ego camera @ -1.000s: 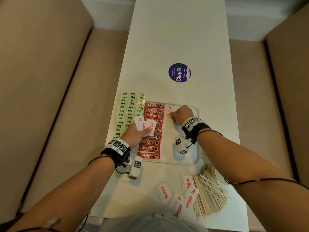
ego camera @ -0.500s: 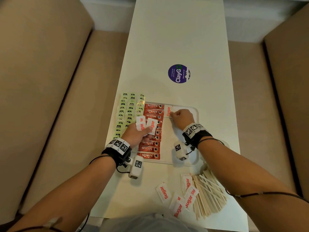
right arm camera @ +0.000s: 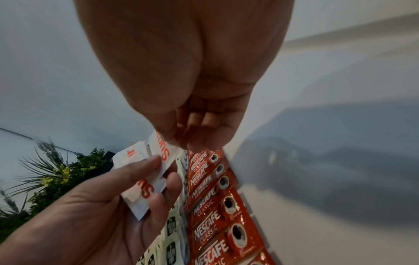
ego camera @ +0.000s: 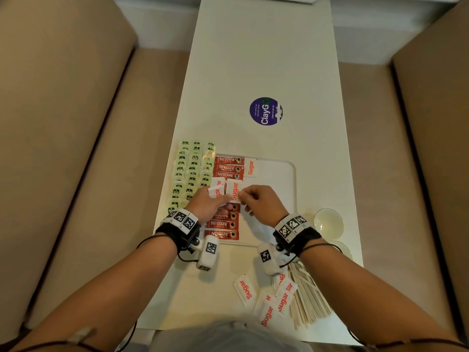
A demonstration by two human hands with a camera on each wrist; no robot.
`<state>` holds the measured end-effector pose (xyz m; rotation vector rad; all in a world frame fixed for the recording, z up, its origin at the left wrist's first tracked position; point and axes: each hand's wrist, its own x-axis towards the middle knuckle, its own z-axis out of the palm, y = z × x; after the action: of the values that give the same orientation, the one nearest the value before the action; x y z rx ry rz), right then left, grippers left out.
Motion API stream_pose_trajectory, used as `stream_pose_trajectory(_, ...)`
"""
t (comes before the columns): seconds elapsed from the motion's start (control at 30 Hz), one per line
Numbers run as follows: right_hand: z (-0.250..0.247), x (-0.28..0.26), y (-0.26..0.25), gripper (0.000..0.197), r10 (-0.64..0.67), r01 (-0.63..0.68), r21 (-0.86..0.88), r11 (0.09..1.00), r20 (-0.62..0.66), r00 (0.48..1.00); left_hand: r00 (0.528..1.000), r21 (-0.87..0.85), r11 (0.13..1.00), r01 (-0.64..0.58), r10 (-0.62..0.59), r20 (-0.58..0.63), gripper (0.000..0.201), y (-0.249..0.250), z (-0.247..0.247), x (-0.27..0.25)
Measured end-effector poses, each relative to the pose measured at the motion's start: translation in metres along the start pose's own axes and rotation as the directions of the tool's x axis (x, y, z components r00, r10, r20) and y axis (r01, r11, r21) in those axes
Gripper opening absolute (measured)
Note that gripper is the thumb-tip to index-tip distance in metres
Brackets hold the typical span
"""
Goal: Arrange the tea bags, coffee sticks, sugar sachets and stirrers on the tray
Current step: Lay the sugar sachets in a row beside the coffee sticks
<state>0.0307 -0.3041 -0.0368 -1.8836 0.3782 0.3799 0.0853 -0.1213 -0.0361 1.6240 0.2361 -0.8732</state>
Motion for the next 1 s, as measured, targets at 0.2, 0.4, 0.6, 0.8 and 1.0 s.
stream_pose_trajectory(0.2, -0.014, 0.007, 0.001, 0.02, 0.02, -0.022, -0.046, 0.999, -0.054, 0.998, 1.0, -0.022, 1.0, -0.012, 0.012, -0.002, 0.013, 0.005, 0.004, -0.002)
stream_pose_trajectory(0.4, -0.049, 0.036, -0.003, 0.025, 0.058, -0.085, -0.165, 0.983, -0.161, 0.985, 0.999, -0.03, 0.999, -0.015, 0.016, 0.034, 0.012, 0.009, 0.003, -0.002)
stream_pose_trajectory(0.6, -0.072, 0.069, 0.006, 0.027, 0.14, -0.208, -0.34, 0.917, -0.215, 0.967, 0.998, -0.025, 1.0, -0.009, 0.011, 0.068, 0.017, 0.009, 0.001, -0.002)
stream_pose_trajectory(0.8, -0.077, 0.091, 0.014, 0.027, 0.288, -0.369, -0.351, 0.861, -0.262, 0.921, 0.998, -0.031, 1.0, 0.005, -0.003, 0.065, 0.015, 0.008, 0.0, -0.001)
stream_pose_trajectory(1.0, -0.077, 0.102, 0.019, 0.026, 0.335, -0.419, -0.37, 0.829, -0.271, 0.902, 0.998, -0.03, 1.0, 0.011, -0.009, 0.066, 0.015, 0.006, -0.001, 0.0)
